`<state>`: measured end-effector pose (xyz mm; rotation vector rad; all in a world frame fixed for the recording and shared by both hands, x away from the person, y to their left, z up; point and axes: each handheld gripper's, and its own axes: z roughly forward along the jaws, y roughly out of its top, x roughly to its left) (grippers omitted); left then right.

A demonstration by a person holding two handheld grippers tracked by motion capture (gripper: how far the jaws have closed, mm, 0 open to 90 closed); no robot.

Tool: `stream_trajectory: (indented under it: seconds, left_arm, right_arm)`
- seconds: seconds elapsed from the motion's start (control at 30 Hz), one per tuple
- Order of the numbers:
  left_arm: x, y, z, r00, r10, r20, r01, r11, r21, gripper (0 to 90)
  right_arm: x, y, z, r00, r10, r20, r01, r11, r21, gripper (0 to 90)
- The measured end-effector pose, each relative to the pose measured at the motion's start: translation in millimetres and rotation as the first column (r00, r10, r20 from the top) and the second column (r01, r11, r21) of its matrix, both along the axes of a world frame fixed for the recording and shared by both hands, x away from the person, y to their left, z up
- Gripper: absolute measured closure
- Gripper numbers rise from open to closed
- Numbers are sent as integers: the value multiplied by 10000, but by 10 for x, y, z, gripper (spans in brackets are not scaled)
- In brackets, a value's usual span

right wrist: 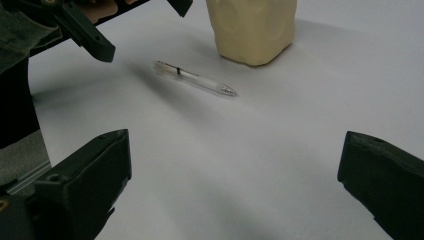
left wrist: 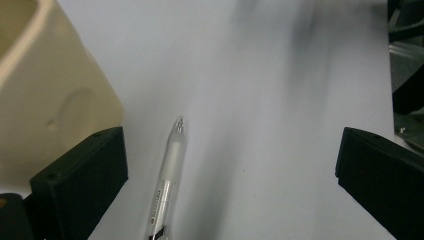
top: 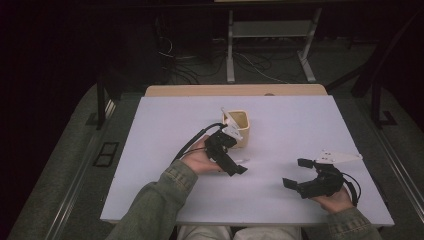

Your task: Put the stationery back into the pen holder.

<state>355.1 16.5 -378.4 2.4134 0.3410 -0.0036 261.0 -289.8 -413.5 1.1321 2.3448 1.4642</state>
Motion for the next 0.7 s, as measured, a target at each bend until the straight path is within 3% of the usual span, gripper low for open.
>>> stream_trajectory:
  seconds: [0.17, 0.37, 0.6, 0.63, 0.7]
  left_arm:
    - [14, -45, -86, 9994, -337, -19, 338, 9989, 323, 0]
    - [49, -72, -166, 9995, -327, -42, 329, 9976, 602, 35]
    - [104, -74, -260, 9977, -604, 301, 574, 9941, 915, 116]
    - [89, -76, -279, 9988, -471, 143, 455, 9947, 920, 131]
    - [115, -84, -306, 9970, -680, 361, 638, 9922, 1072, 142]
  right_arm:
    - [7, 2, -8, 10000, -4, 27, 4, 10000, -23, 4]
    - [7, 7, -11, 10000, 25, -36, -25, 10000, -36, 4]
    - [12, 14, -19, 9999, 116, -72, -117, 9999, -81, 4]
    - [12, 17, -19, 9999, 111, -98, -112, 9999, -95, 4]
    - [12, 18, -19, 9999, 120, -111, -121, 9999, -102, 4]
